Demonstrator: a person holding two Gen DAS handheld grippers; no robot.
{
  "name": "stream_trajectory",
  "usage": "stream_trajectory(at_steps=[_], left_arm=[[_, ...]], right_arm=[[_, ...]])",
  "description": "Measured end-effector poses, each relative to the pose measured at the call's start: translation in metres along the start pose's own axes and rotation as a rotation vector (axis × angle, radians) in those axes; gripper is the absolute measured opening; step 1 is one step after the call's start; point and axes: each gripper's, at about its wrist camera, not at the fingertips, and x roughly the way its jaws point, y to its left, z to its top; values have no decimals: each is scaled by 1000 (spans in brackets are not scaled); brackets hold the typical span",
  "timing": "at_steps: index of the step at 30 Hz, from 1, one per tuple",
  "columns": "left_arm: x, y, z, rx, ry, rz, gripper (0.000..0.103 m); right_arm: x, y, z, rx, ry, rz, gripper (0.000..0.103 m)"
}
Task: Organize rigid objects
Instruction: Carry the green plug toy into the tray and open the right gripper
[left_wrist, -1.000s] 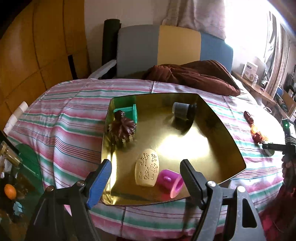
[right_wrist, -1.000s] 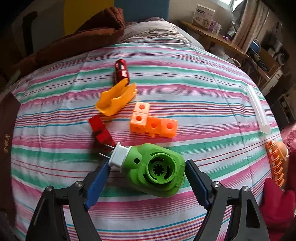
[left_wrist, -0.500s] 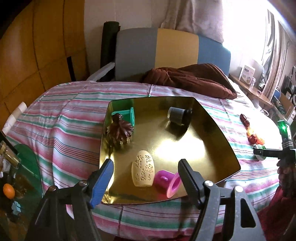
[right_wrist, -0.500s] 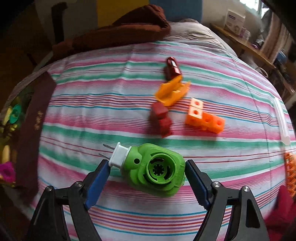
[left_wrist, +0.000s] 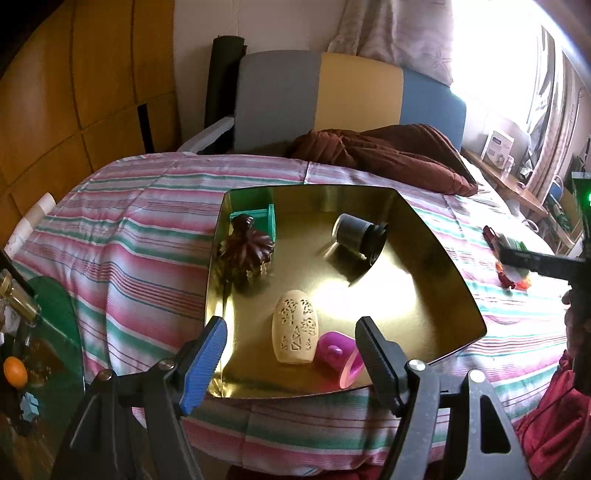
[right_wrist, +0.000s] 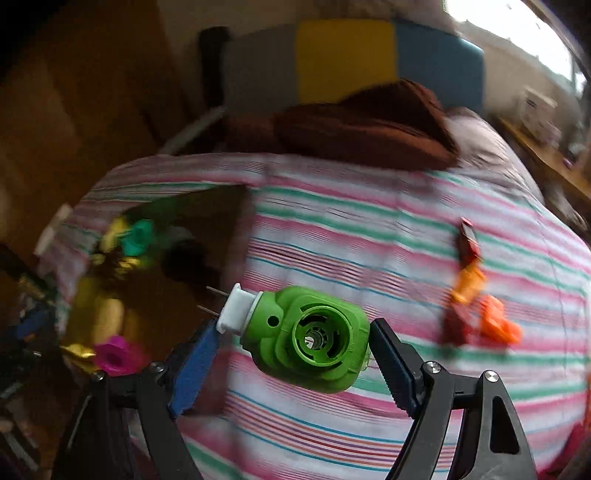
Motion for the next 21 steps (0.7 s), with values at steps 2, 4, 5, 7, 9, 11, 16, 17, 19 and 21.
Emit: stream_trajectory(at_steps=[2,4,5,7,9,11,16,17,19,21], left_arm=[[1,2,-1,-3,3,3,73],[1,5,-1,-8,6,6,73],[2,7,-2,-12,6,9,73],[2,11,-2,-21,7,13,73],[1,15,-3,-29,8,19,73],[1,19,-4,-41,6,23,73],[2,29,-6,-64,10,29,73],[2,31,-7,-67,14,29,73],[3,33,-8,-73,16,31,73],[3,36,-10,-74,16,35,73]], right_arm=[[3,28,7,-43,-3,45,82],[9,52,12,-77,0,79,82],[13,64,14,-97,6,93,82],[22,87,17,-132,19,117,82],[33,107,18,-153,40,140,82],[49,126,18,-171,79,165,82],[92,156,15,-167,147,129,82],[102,160,14,-158,162,114,82],[118,167,11,-150,188,85,83],[128,172,6,-140,216,84,84]])
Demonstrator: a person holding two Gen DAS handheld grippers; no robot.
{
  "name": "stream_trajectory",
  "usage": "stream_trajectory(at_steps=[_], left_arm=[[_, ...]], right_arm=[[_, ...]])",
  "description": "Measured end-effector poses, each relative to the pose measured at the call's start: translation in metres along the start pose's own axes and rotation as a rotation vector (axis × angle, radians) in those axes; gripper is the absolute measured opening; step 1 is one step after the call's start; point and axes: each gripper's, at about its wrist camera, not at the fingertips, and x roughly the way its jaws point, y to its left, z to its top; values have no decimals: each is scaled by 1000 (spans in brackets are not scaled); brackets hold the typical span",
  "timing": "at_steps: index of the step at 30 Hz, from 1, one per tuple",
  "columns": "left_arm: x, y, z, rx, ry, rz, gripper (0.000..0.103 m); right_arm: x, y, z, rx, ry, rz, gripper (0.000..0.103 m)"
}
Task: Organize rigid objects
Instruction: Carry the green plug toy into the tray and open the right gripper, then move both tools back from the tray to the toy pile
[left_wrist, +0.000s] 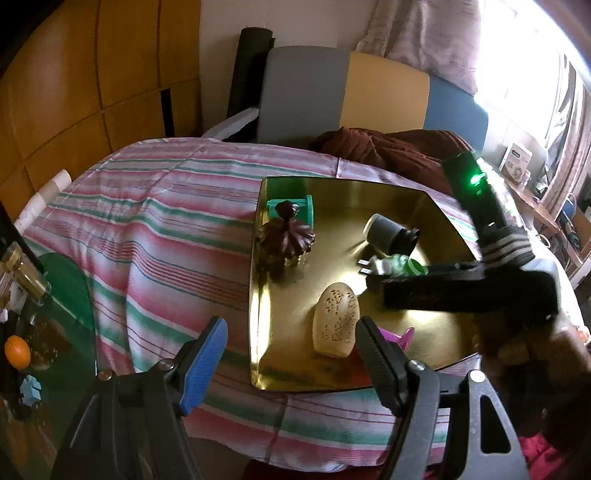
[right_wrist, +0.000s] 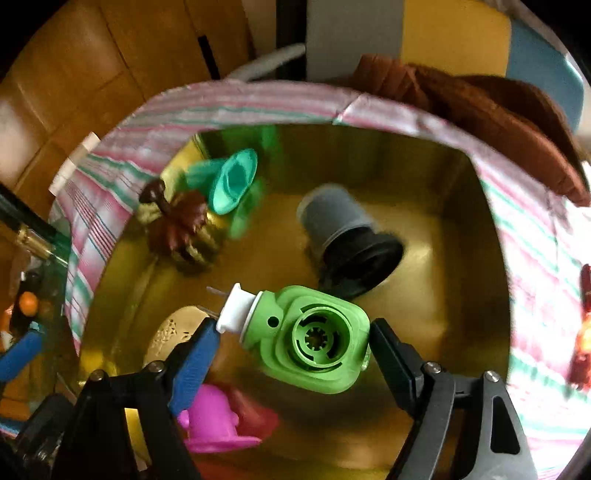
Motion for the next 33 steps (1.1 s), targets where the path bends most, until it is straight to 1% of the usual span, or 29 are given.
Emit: stream_trajectory(at_steps=[1,4,6,11,16,21,27,30,33], left_arm=[[0,2,-1,-2,0,3,73],[1,7,-1,-15,-4,12,73],[1,9,-1,-23,1,12,73],[-2,12,-1,-32,-4,16,73],[-5,11,-1,-36,-8,14,73],[-10,5,1,-21,-14,14,73],[-15,-5,4,-4,-28,6,73],[-16,-13,6,18,-31,8,73],[-18,-23,8,40,-37,2,73]], right_arm=[[4,1,-2,8,12,17,85],[5,6,-7,5,9,32,86],[3,5,-9,9,5,49,90],[-14,3,-14,15,-42,71,91],[-34,1,-14,4,-96,56,93],[-59,-6,-15,-17,-168,23,95],[-97,-35,-21,-7,-259,-34,97],[-113,-59,-26,43,-284,-48,98],[-128,-91,-32,99,-312,-85,98]])
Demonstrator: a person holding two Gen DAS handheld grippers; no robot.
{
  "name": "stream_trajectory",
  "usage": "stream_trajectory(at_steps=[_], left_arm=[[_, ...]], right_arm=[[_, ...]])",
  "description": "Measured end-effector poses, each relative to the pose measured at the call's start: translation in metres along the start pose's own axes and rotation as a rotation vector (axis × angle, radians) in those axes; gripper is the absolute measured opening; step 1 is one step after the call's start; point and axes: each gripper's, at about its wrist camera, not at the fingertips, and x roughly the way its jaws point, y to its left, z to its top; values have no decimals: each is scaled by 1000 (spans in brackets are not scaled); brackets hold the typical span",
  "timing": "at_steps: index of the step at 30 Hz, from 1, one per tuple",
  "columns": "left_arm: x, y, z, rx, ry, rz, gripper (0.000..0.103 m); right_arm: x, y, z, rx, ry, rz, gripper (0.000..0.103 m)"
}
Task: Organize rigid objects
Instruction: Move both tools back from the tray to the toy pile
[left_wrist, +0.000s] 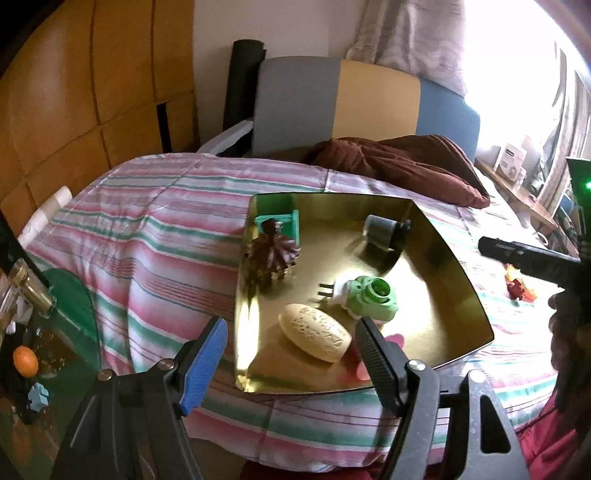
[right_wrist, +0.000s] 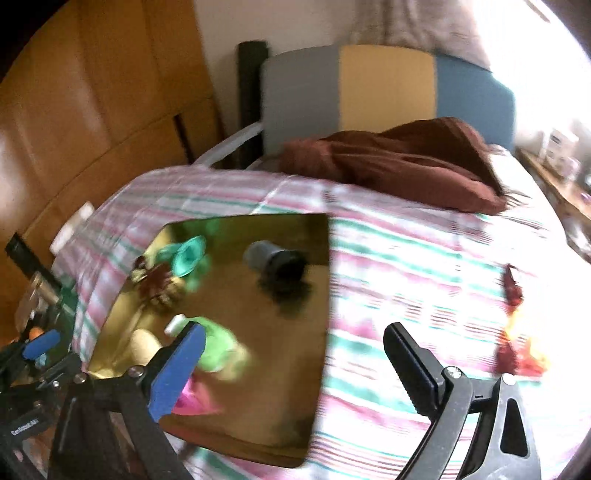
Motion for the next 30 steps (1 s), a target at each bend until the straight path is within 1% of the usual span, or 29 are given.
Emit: stream_trajectory(at_steps=[6,9,14,18,21,23,24,25,26,30], left_arm=[[-1,-26,7,62,-6,-11,73],[4,-38,11,82,7,-18,73],[12,-62,18,116,35,-52,61],[17,-88,24,165,40,-83,61],[20,-113,28,221,41,-98,60],[24,-130,30,263,44,-108,60],[26,-139,31,280,46,-110,60],[28,-148,32,298,47,-115,60],[31,-158,32,317,50,-126,60],[40,-193,33,381,62,-155,60]], right_arm=[[-19,-62,1,71,-38,-102,99],[-29,-101,-1,125,-58,-164,99],[-42,-160,-7,211,-83,-261,101],[-45,-211,-17,281,-87,-346,103],[-43,-255,-34,378,-80,-414,103],[-44,-280,-48,475,-75,-434,103],[-43,-292,-54,540,-51,-441,103],[-45,-304,-59,612,-44,-439,103],[-48,-310,-62,653,-54,-433,103],[-53,-323,-69,732,-63,-397,103]])
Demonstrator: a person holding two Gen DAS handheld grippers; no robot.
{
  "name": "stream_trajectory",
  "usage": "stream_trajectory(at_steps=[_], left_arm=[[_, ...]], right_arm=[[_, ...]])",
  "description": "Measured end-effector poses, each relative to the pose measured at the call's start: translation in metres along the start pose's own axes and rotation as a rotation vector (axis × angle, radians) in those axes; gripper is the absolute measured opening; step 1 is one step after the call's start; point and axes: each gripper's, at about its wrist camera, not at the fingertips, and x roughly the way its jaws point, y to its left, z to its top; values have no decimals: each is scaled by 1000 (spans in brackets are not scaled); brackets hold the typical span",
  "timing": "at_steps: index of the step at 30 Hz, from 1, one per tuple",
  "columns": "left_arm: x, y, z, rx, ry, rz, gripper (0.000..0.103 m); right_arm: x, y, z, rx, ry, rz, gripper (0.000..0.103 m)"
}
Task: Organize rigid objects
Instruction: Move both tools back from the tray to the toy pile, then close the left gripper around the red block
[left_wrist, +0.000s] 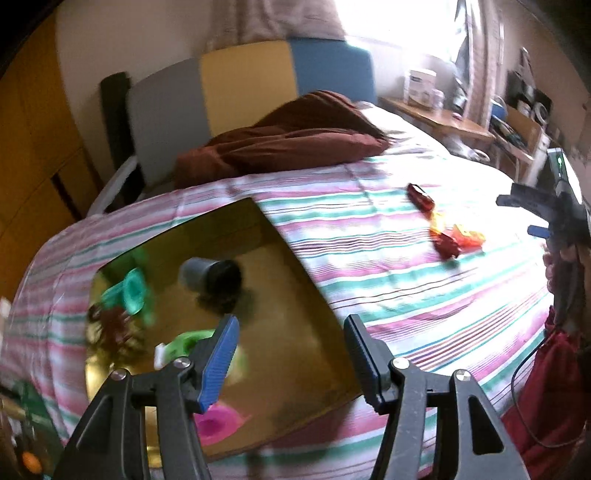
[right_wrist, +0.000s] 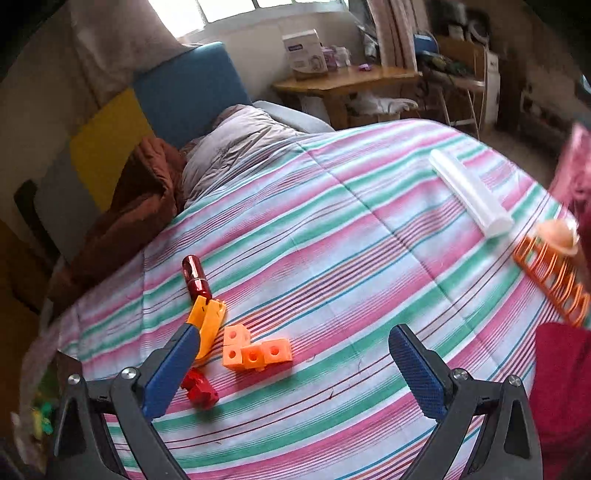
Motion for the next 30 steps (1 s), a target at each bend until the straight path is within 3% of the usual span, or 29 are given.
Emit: stream_trajectory(at_steps=[10,16,23,27,30], left_arm=[[39,-58,24,78,75,-119,60],[65,-93,42,101,118,-223,60],[98,-142,69,103,160,-354,60],[113,-168,81,137,136,-399,60],[135,-181,90,117,174,-388,60]], right_arm=[[-4,-15,1,96,5,8,103],[-5,-27,0,165,16,32,103],[-3,-22,0,156,33,57,103],[0,-21,-2,151,47,70,103],[1,-21,-2,153,54,81,103]])
